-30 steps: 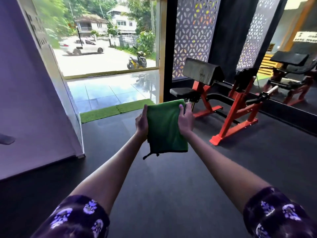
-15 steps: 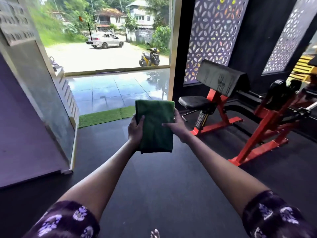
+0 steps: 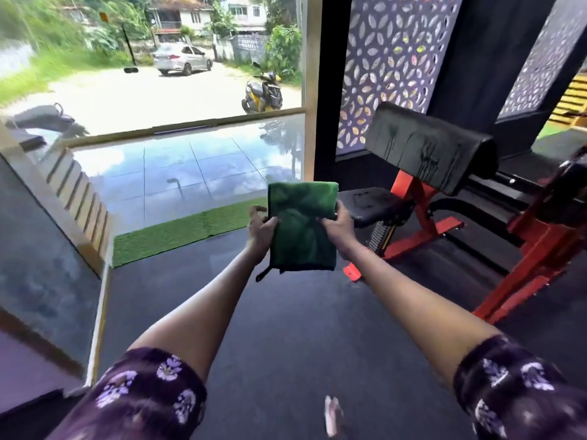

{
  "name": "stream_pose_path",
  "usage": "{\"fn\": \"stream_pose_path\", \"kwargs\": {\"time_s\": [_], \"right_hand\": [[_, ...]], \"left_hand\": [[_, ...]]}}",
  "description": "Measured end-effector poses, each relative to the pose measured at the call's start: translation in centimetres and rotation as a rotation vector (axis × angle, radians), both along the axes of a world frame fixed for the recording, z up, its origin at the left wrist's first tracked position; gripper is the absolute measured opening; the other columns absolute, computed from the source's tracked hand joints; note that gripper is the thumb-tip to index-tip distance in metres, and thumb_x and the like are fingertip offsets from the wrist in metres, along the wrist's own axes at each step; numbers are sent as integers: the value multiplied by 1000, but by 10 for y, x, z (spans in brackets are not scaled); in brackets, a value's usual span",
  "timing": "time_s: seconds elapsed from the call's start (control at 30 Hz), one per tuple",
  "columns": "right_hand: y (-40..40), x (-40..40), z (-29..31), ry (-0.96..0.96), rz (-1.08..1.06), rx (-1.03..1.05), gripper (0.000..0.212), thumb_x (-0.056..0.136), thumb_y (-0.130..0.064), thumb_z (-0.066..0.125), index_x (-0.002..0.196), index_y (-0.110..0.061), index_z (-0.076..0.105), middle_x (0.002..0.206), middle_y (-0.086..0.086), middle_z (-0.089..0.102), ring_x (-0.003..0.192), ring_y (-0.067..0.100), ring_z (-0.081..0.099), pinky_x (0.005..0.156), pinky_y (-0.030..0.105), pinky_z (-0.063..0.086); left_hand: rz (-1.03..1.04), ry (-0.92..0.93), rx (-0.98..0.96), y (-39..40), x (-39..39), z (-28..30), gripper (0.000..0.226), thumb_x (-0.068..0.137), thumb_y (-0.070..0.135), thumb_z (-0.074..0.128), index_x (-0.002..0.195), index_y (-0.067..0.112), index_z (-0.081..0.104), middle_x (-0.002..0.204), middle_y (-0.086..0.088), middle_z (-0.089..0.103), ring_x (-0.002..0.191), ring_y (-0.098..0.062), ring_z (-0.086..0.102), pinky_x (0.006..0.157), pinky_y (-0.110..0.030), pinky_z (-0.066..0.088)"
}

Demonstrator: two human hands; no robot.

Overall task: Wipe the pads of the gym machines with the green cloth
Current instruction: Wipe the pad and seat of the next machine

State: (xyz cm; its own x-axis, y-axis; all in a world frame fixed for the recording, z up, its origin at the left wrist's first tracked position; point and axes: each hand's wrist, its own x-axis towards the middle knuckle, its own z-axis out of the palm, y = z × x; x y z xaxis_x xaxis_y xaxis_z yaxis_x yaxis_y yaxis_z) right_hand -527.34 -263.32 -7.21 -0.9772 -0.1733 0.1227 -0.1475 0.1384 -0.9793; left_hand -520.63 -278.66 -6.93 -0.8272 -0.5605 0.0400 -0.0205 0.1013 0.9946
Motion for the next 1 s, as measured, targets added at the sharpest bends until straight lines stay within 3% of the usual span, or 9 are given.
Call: {"fn": "stream_pose_path", "kwargs": {"time_s": [0.03,0.1,0.23,0.3,0.47,0.6,0.7,0.87,1.0], "right_hand": [[-7,-33,-10,-7,-13,-11,27,73,-2,65,88,-24,55,89,1,64,88,23,61,83,45,52],[-19,-87,-26,-16,-26,-21,29,71,-2,66,86,-25,55,88,2,64,88,22,60,80,42,52],[-43,-189,-41,-65,-12,-5,33,76,5,64,102,-15,58,90,0,62,84,16,57,71,25,44],[-52,-231,-47,-93,-13,27,34,76,3,64,105,-14,59,90,1,62,84,16,57,71,26,45],[-82,-350,-59,-127,-28,99,34,74,-2,66,94,-27,57,89,-2,64,91,22,61,81,36,51],[-112,-426,-70,-159,-56,142,30,77,2,66,94,-20,57,89,1,62,86,19,59,74,27,46],[-129,-486,-87,-178,-124,175,26,76,-2,68,96,-17,62,94,6,66,95,26,62,83,36,51],[-142,-575,-110,-244,-325,193,28,76,-5,72,104,-5,65,105,15,68,101,28,62,85,35,48],[-143,-628,-103,-307,-491,139,30,75,-5,74,104,-2,67,105,14,68,95,23,62,80,31,48]], "left_hand": [[-30,-8,-33,-6,-30,-5,27,89,-2,50,102,14,31,78,-7,56,65,-23,53,50,-26,42],[-45,7,-150,-14,-83,-16,27,88,-5,48,97,15,32,78,-4,52,67,-20,49,56,-27,40],[-58,-3,-341,-36,-193,-44,31,79,-16,42,78,13,54,81,-4,51,82,-18,45,69,-24,31],[-85,-90,-405,-48,-235,-50,30,83,-13,42,91,4,66,96,-12,53,93,-20,48,74,-19,30],[-190,-204,-458,-81,-348,-54,36,81,-6,55,116,4,59,123,-18,46,113,-27,46,88,-16,31],[-309,-272,-534,-113,-435,-71,51,75,-5,62,124,6,53,129,-15,40,116,-28,47,97,-27,39],[-406,-271,-598,-137,-504,-85,54,75,-4,63,126,8,50,132,-14,39,117,-28,47,99,-33,40],[-612,-230,-687,-160,-616,-94,55,75,-4,63,128,6,49,131,-15,40,121,-28,44,98,-22,32],[-793,-159,-768,-163,-703,-83,56,75,-1,63,129,8,49,134,-13,37,122,-31,43,101,-32,37]]}}
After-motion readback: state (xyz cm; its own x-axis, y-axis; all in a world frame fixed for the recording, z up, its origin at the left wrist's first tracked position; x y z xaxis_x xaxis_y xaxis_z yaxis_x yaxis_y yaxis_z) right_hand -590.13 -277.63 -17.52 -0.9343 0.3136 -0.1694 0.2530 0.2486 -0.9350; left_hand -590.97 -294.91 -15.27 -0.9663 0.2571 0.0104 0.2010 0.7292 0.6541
